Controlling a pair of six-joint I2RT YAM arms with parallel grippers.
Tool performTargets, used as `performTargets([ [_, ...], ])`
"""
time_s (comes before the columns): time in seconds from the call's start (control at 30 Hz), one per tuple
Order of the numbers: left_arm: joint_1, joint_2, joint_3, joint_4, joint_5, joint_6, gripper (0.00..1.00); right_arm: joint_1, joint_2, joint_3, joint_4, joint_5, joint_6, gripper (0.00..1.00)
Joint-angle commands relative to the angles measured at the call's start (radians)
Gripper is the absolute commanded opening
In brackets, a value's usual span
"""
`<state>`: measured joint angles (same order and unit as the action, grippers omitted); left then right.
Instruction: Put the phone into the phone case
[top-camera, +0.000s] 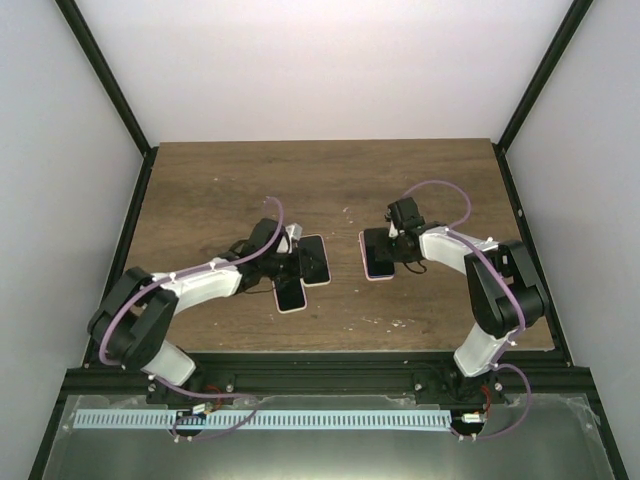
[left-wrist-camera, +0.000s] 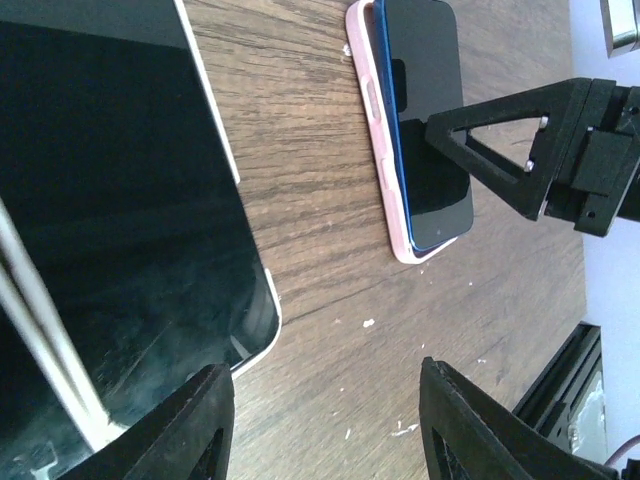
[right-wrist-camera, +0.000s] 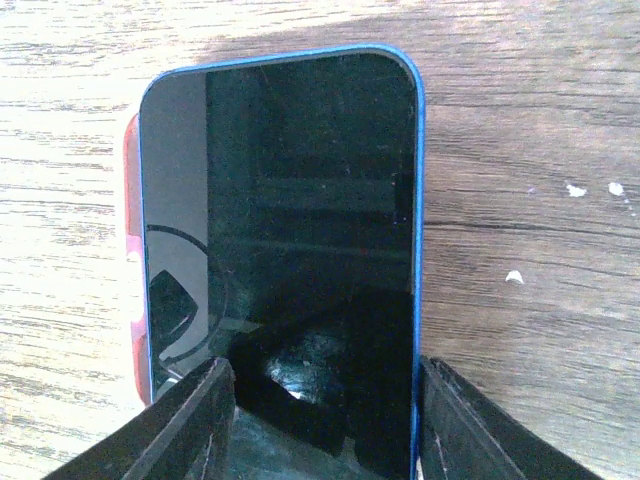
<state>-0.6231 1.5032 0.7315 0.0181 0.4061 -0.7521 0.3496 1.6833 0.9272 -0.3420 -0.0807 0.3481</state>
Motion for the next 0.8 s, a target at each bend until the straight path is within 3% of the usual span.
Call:
performTargets([
  [0.0,-0.014,0.072,0.042,0.106,0.033,-0.032,0.52,0.019,-0.008,-0.033,0.016,-0.06,0.002,0.5],
  [0.5,-0.021,0.287,0.097,0.242,0.112,-0.083,0.41,0.183,-0.064,-0.085,0.008,-0.087,0.125,0.43],
  [0.77,-0.022,0.352,0.136,0.27,0.131,-0.07,0.38,0.186,-0.109,-0.065,-0.062,0.027,0.143,0.52],
])
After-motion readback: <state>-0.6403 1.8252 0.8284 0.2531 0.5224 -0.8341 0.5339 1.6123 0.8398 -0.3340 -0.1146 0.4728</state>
